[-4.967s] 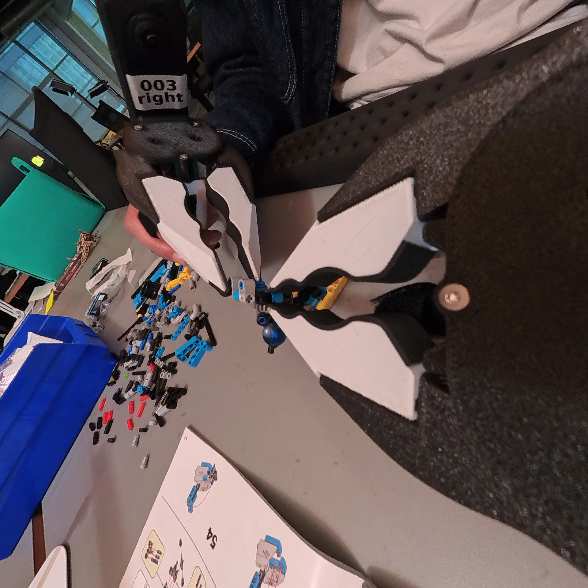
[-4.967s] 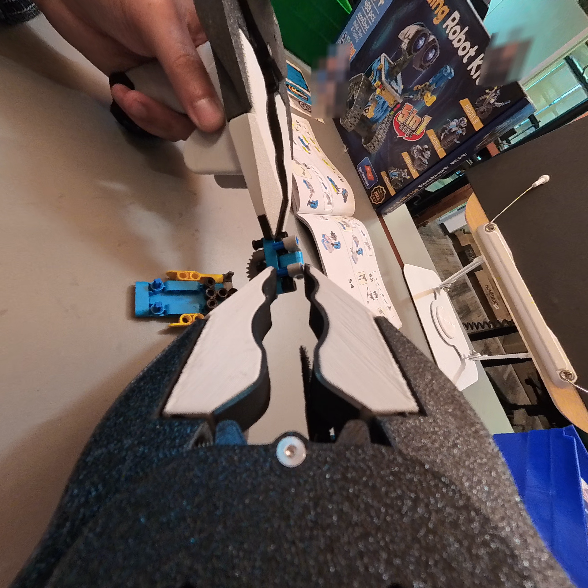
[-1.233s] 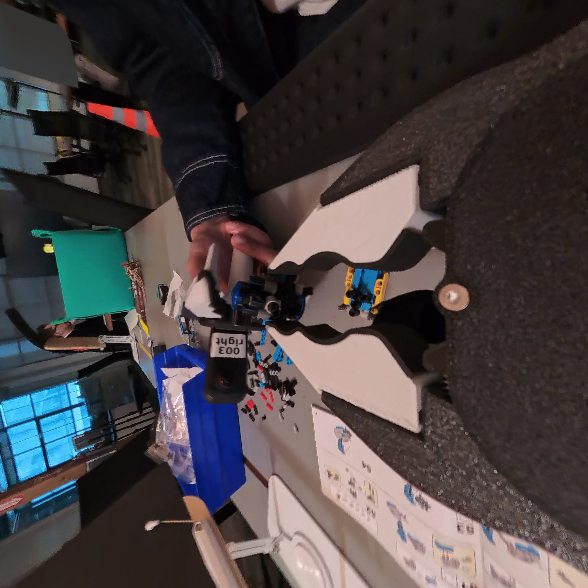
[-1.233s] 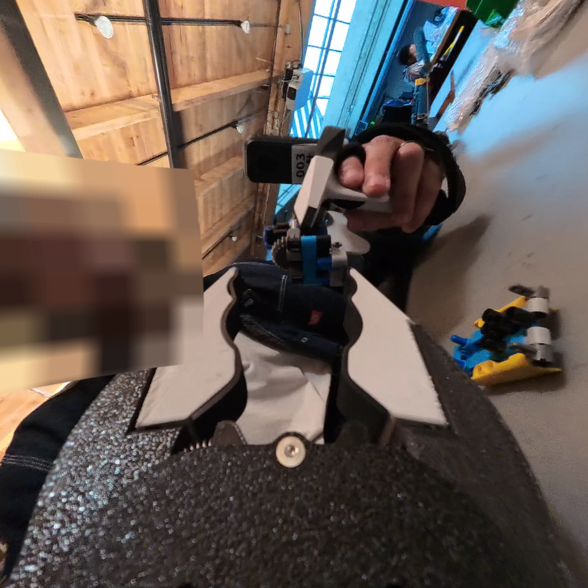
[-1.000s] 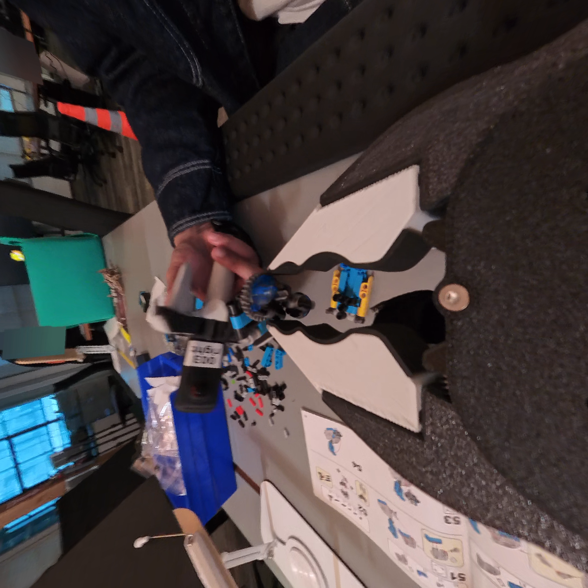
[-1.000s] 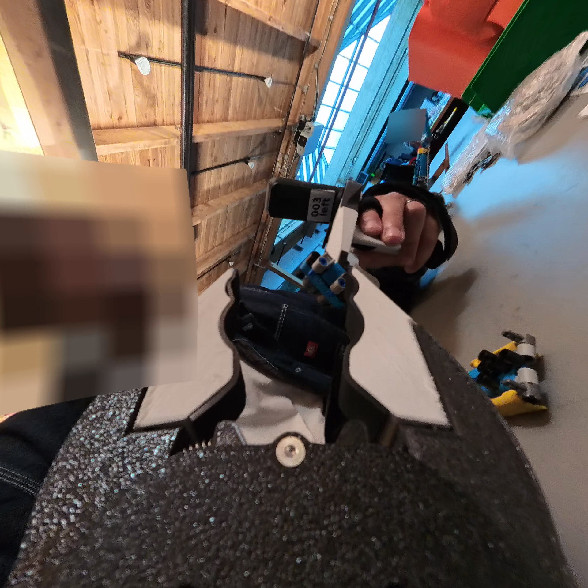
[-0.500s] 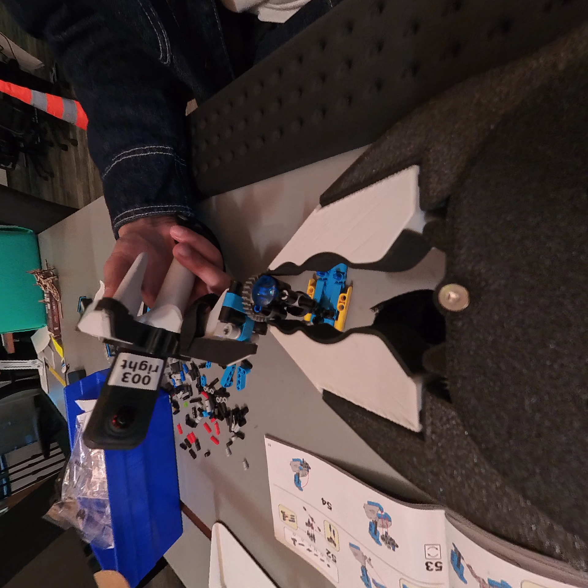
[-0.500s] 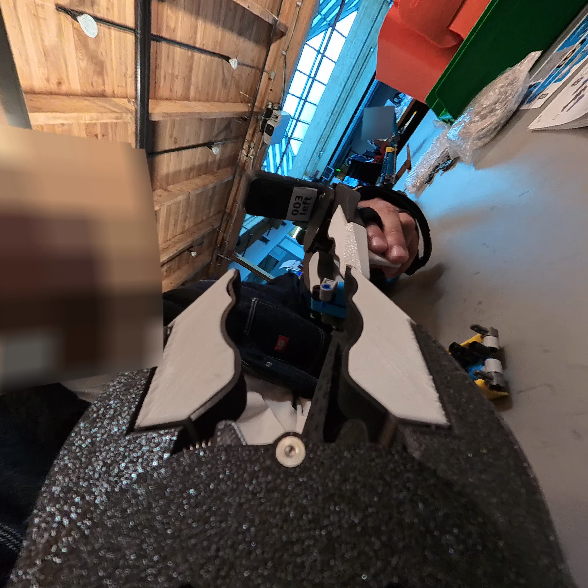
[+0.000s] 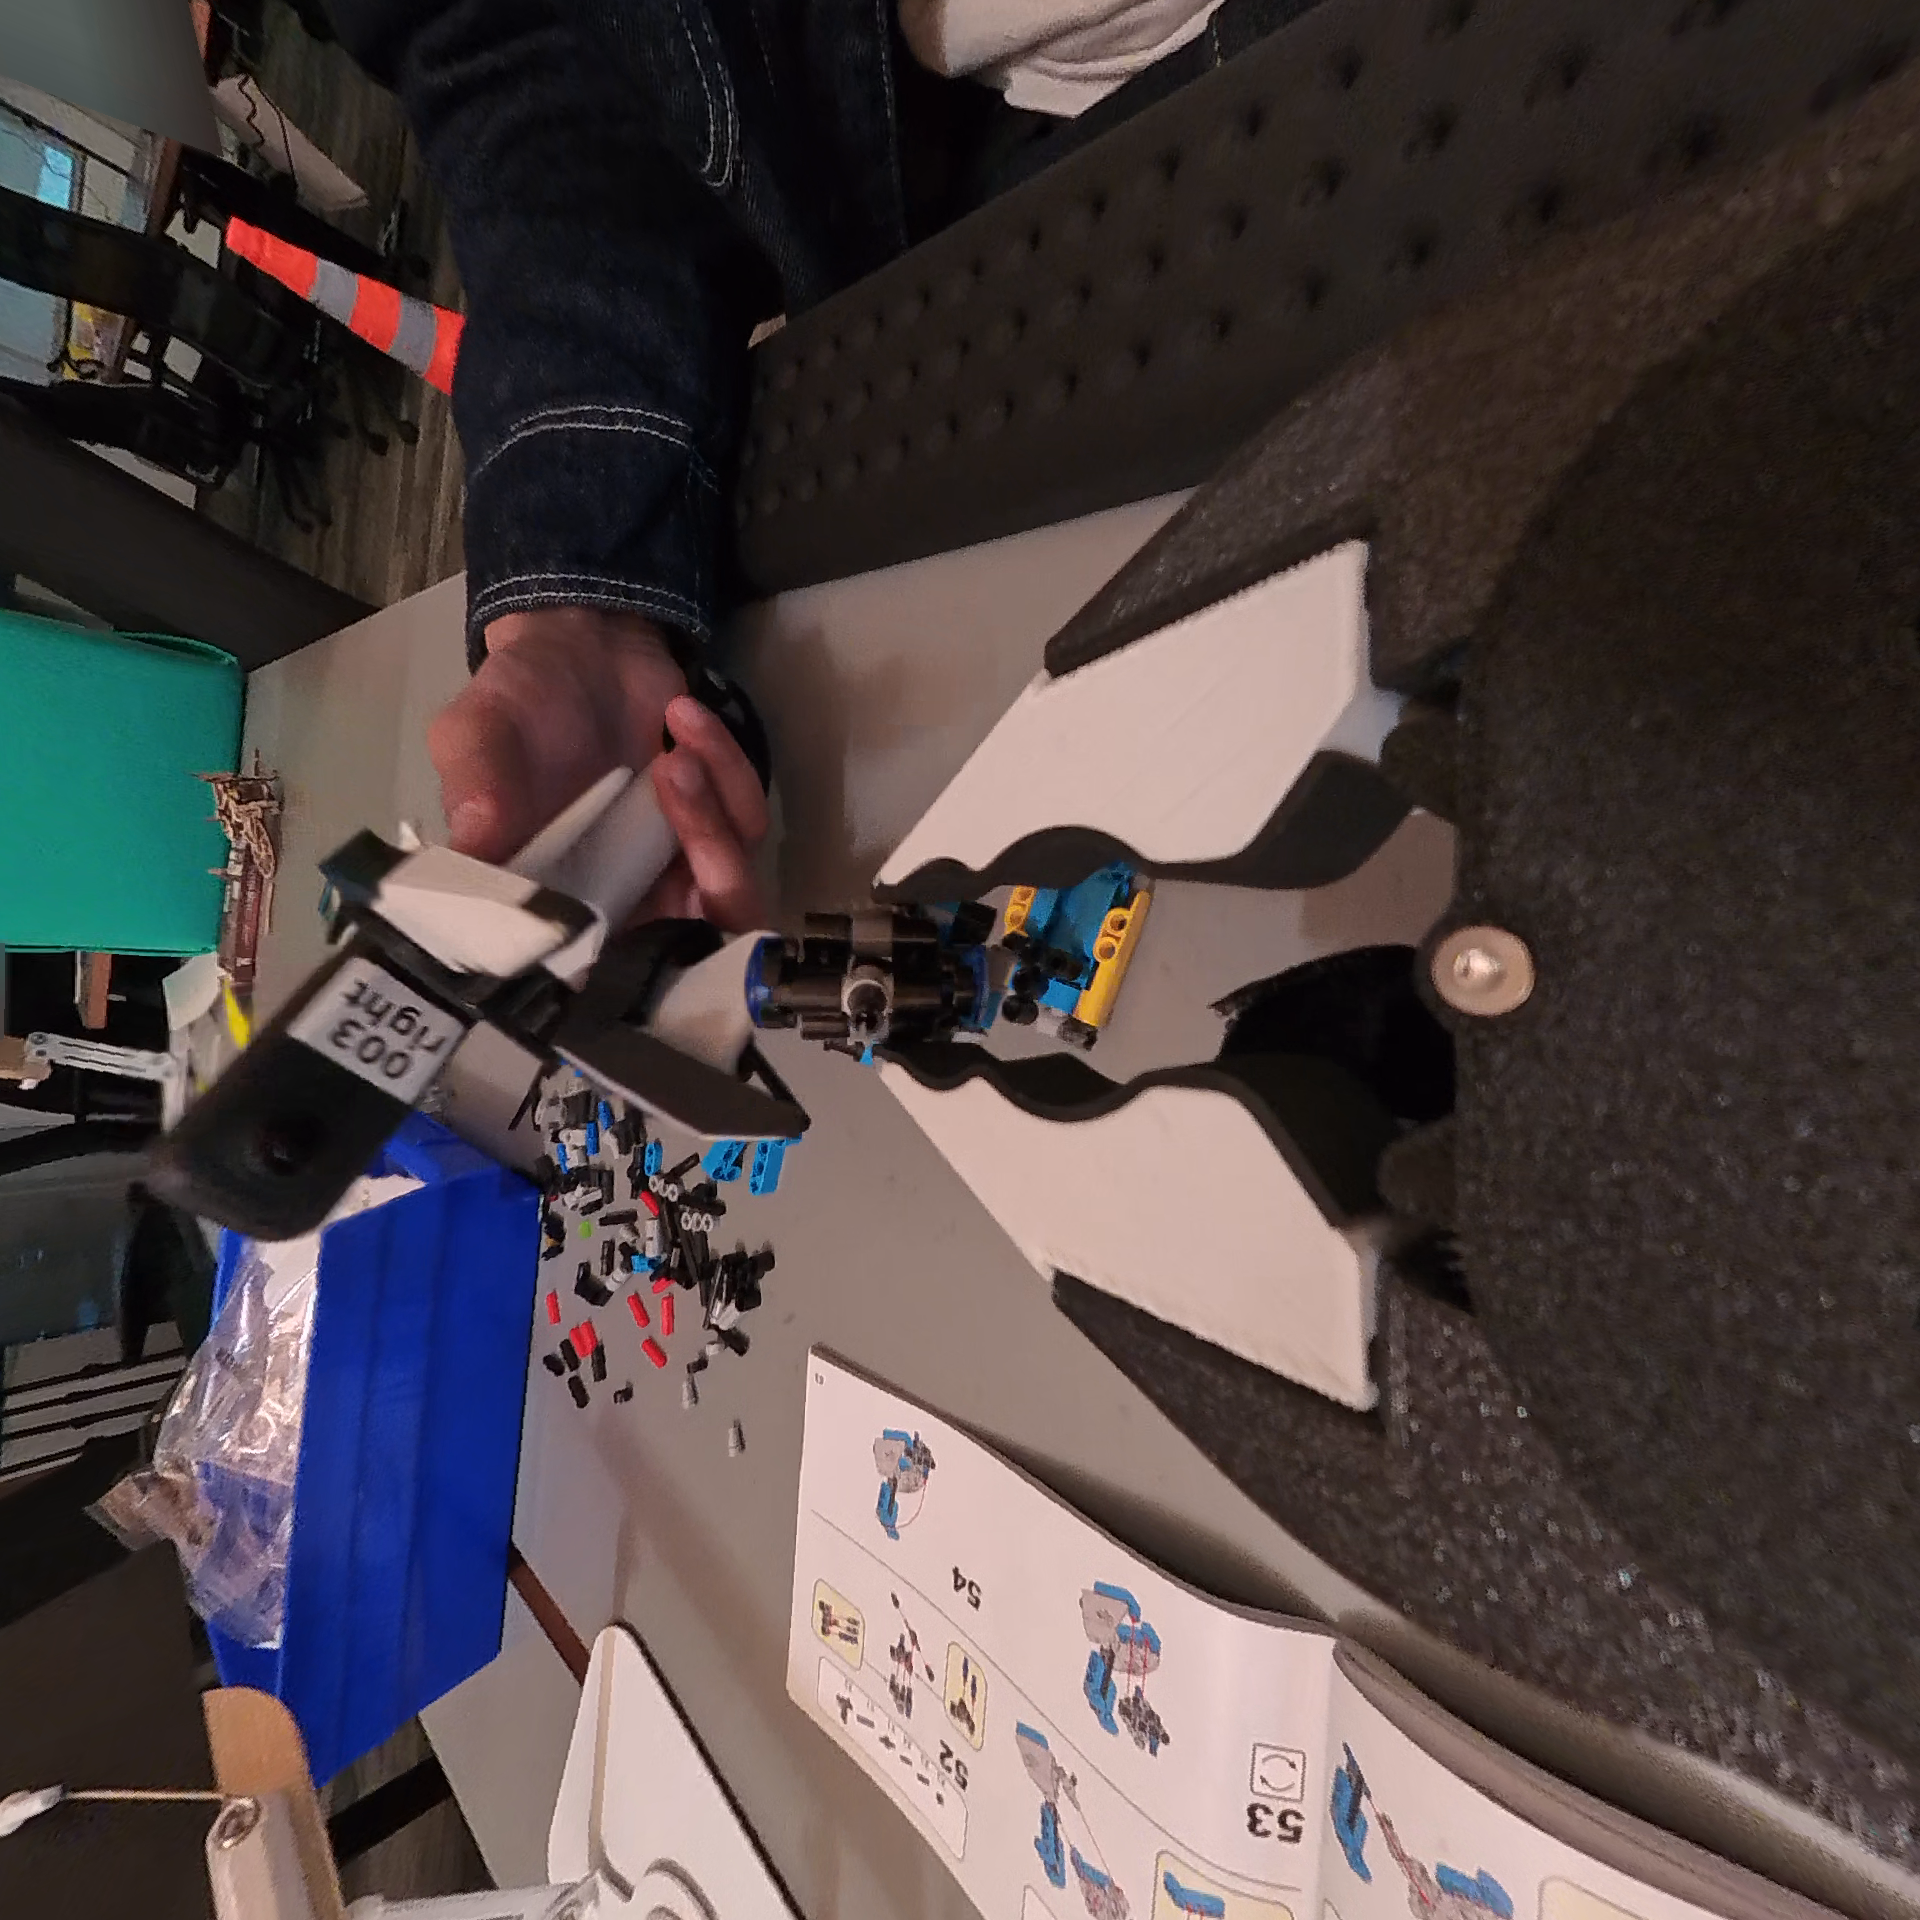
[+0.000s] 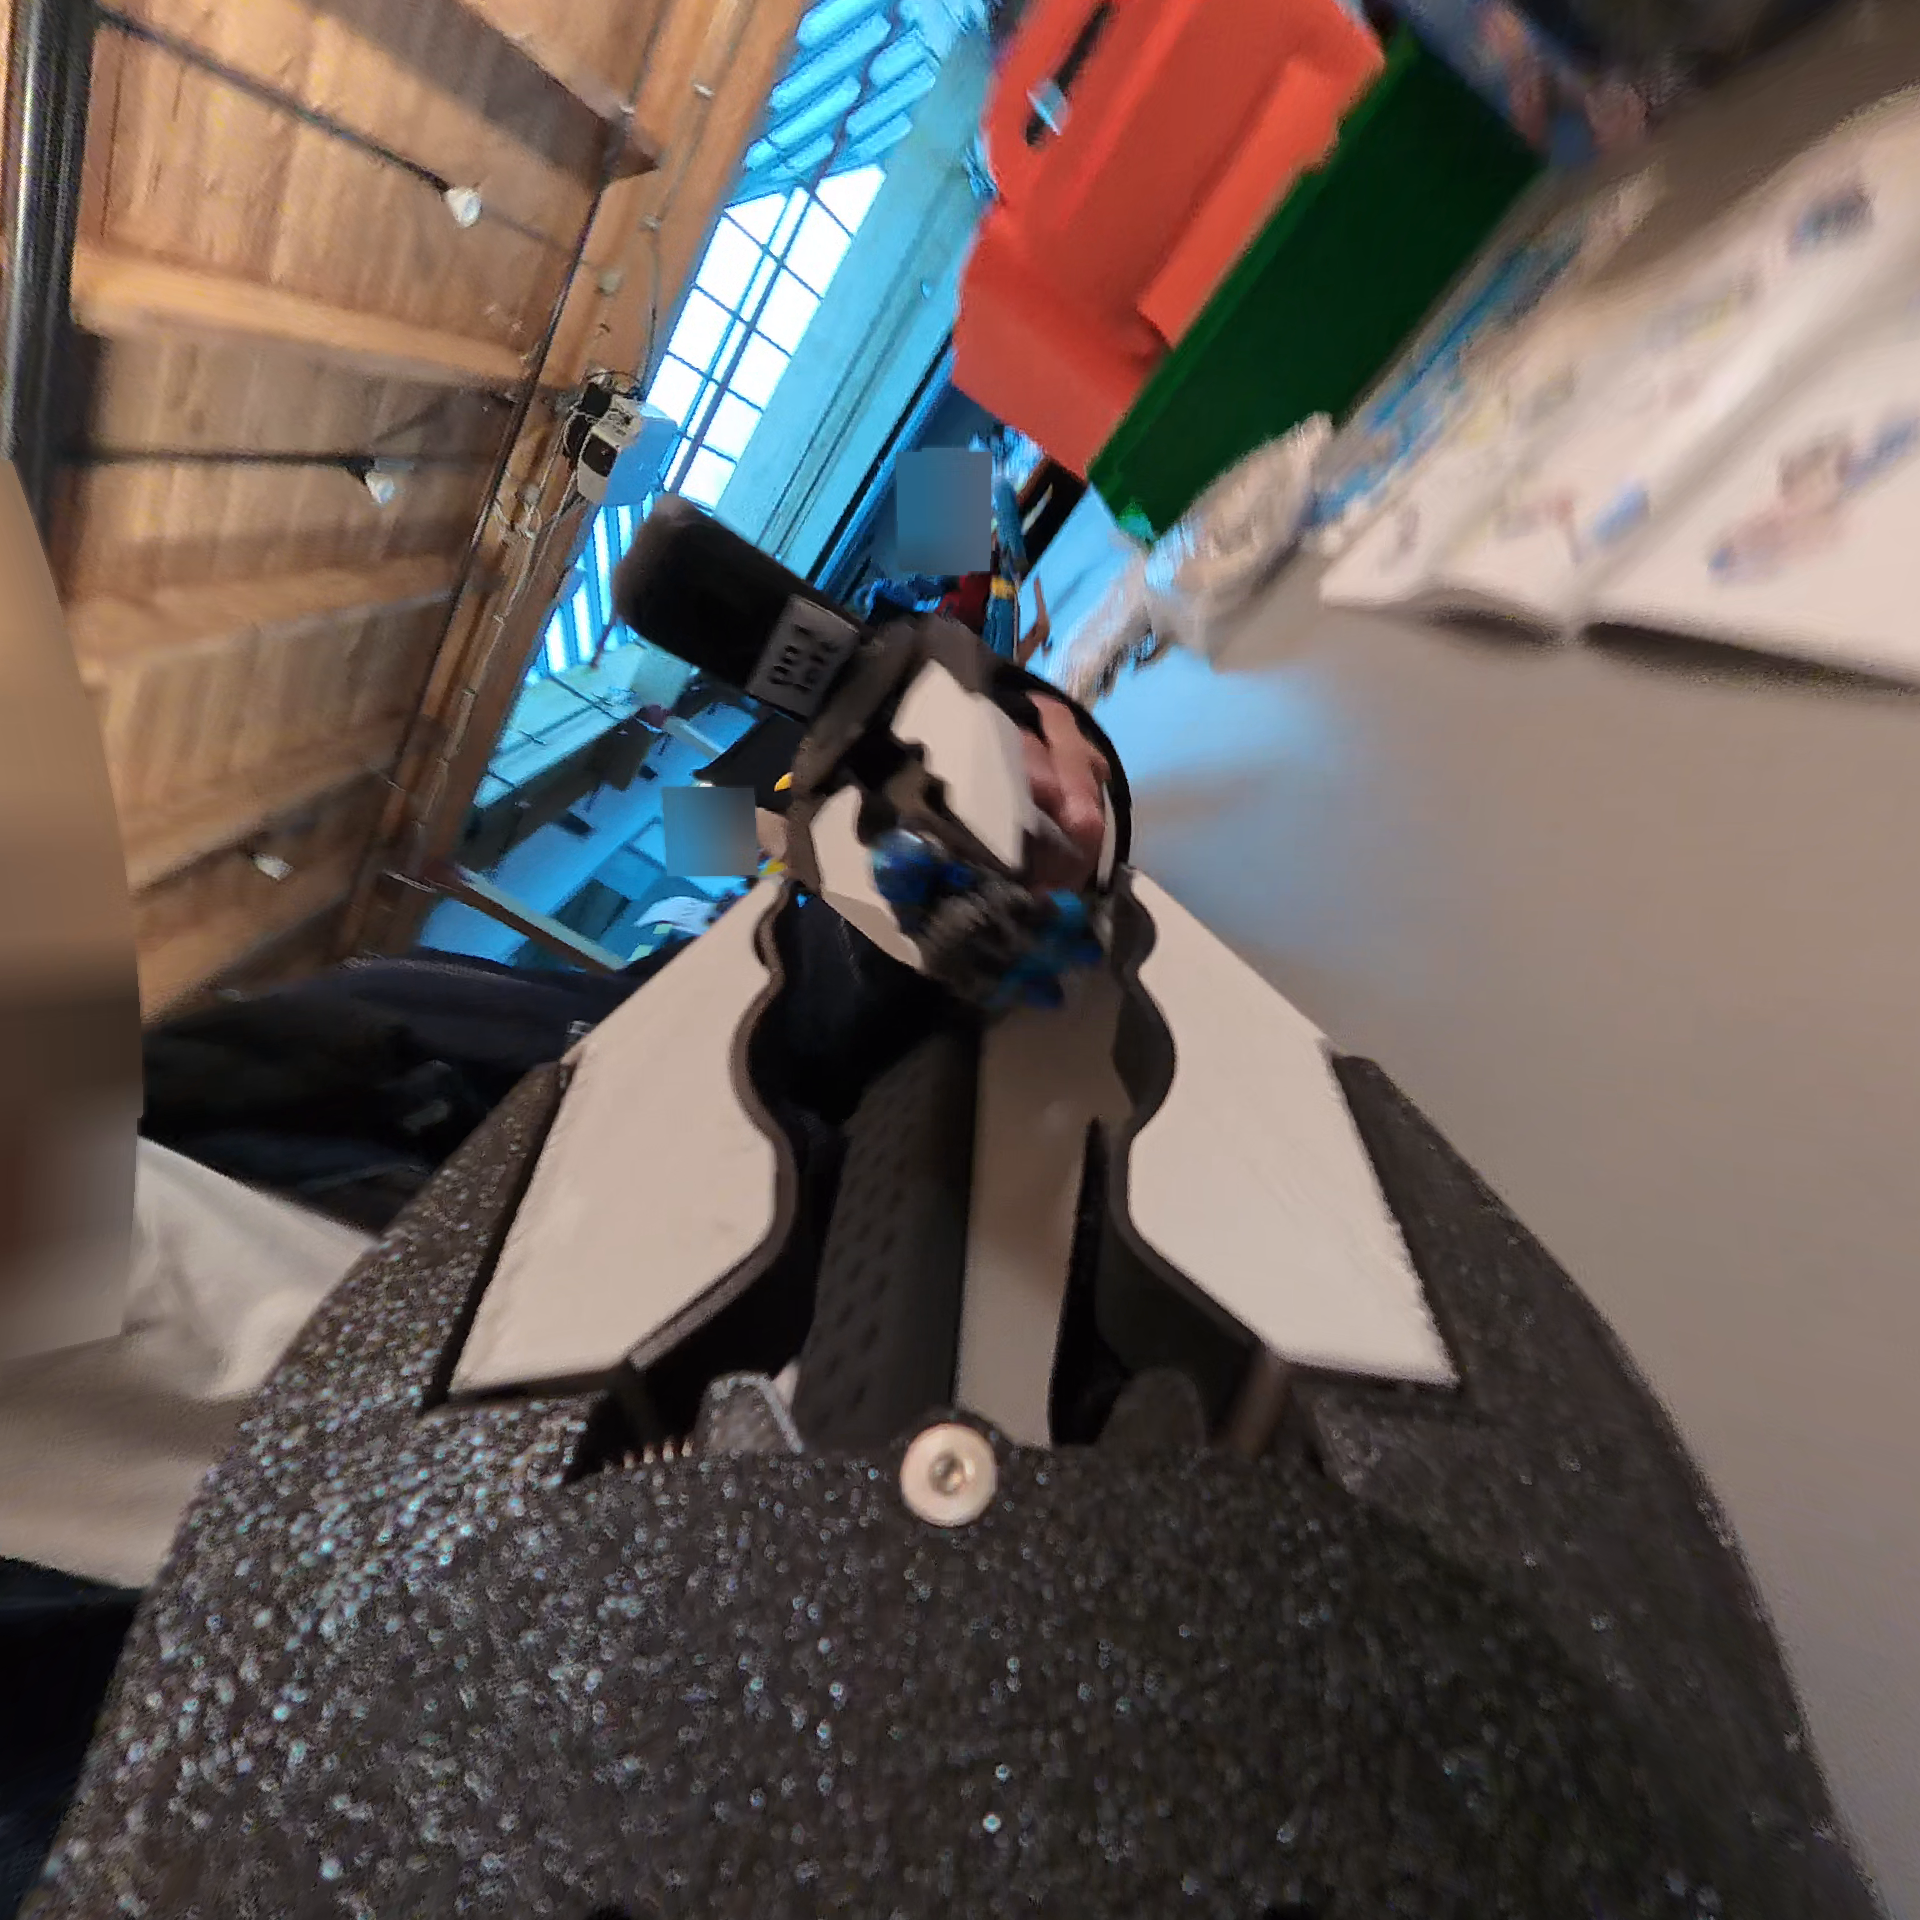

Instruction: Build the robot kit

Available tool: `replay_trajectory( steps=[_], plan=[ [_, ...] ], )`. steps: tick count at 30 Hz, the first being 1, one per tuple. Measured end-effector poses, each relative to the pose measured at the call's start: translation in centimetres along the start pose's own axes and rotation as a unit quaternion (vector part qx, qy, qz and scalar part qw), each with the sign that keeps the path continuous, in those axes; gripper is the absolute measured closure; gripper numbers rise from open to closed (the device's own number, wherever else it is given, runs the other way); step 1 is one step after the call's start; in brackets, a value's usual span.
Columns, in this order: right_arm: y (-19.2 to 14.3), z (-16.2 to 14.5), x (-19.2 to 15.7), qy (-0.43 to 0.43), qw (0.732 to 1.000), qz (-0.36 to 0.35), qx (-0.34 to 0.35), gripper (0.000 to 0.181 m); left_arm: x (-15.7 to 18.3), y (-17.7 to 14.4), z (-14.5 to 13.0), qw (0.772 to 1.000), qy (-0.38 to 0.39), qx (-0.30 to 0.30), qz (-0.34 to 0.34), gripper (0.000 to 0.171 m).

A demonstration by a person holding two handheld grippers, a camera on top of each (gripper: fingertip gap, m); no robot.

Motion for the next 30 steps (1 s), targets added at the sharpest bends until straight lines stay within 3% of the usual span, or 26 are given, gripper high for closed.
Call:
replay_trajectory(
  steps=[4, 8, 15, 20, 23, 25, 28, 30],
  plan=[
    [1.3, -2.0, -0.3, 0.099, 0.99, 0.076, -0.071, 0.107, 0.7, -0.2, 0.9, 0.999, 0.035, 0.036, -0.008, 0.146],
    [2.4, -2.9, -2.3, 0.093, 0.979, 0.14, -0.112, 0.112, 1.3, -0.6, 1.7, 0.996, 0.047, 0.078, -0.024, 0.148],
    [0.7, 0.0, -2.6, 0.077, 0.984, 0.158, 0.002, 0.11, 1.0, -1.1, 2.1, 0.993, -0.003, 0.104, -0.049, 0.148],
    [0.9, -0.4, -3.2, -0.003, 0.993, 0.115, -0.006, 0.116, 0.8, -0.9, 2.0, 0.983, -0.093, 0.12, -0.105, 0.148],
    [1.0, -0.2, -4.0, -0.127, 0.991, 0.048, 0.012, 0.126, 0.3, -0.8, 1.8, 0.958, -0.188, 0.144, -0.163, 0.148],
    [1.1, -0.5, -4.1, -0.207, 0.978, -0.013, 0.005, 0.129, 0.0, -0.7, 1.6, 0.941, -0.234, 0.157, -0.188, 0.149],
    [0.9, -0.3, -4.2, -0.306, 0.947, -0.093, 0.015, 0.15, -0.1, -0.5, 1.3, 0.92, -0.28, 0.162, -0.223, 0.149],
    [0.8, -0.3, -4.4, -0.35, 0.929, -0.121, 0.017, 0.15, -0.3, -0.3, 1.1, 0.906, -0.309, 0.163, -0.238, 0.148]
  ],
)
Point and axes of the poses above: each gripper's, where its closed fingertips meet, y out along the fingers, z out of its top, x = y × z across the jaws, the point moved 6 cm from there along -y, back along the fingers, and after that the axes turned 5 degrees about -z, right-handed, at the moved point
